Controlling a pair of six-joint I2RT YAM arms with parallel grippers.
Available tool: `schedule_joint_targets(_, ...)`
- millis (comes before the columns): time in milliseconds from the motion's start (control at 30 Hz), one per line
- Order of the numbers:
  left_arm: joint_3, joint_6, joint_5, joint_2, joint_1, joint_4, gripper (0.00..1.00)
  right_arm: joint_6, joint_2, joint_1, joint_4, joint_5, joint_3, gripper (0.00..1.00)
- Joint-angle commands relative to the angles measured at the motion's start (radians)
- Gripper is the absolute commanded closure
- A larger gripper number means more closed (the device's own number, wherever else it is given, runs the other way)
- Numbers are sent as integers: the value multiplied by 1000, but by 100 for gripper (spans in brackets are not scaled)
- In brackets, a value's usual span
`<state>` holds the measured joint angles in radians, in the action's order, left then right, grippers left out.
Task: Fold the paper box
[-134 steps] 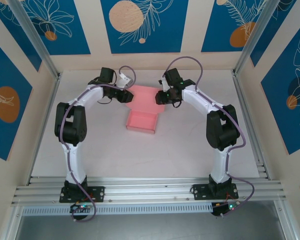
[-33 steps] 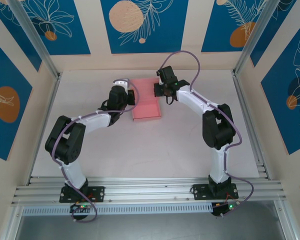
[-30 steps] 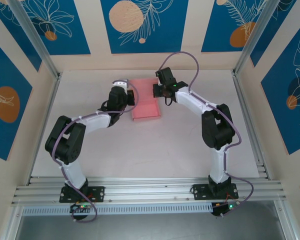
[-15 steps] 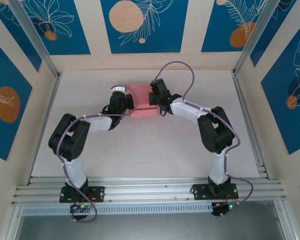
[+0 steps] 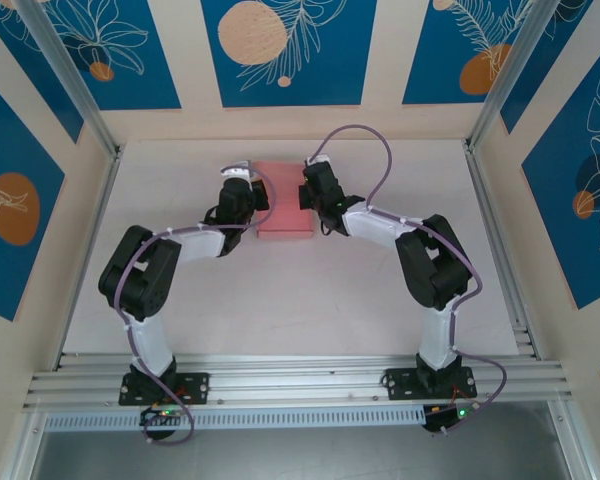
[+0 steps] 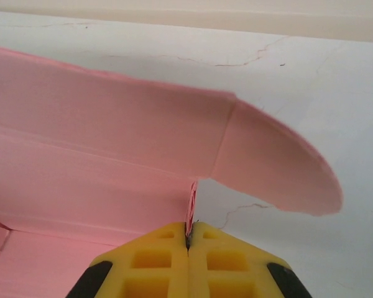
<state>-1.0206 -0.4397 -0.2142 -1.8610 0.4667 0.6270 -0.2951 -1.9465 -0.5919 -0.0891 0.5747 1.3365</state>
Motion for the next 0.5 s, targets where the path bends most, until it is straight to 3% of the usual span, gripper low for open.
schedule_joint_targets(0, 29, -31, 60, -21, 38, 126, 100, 5, 43, -48, -139, -40, -44, 98)
schedule_joint_targets(467, 166, -46, 18, -11, 59, 206, 100, -1, 47, -102, -302, 39, -161, 98)
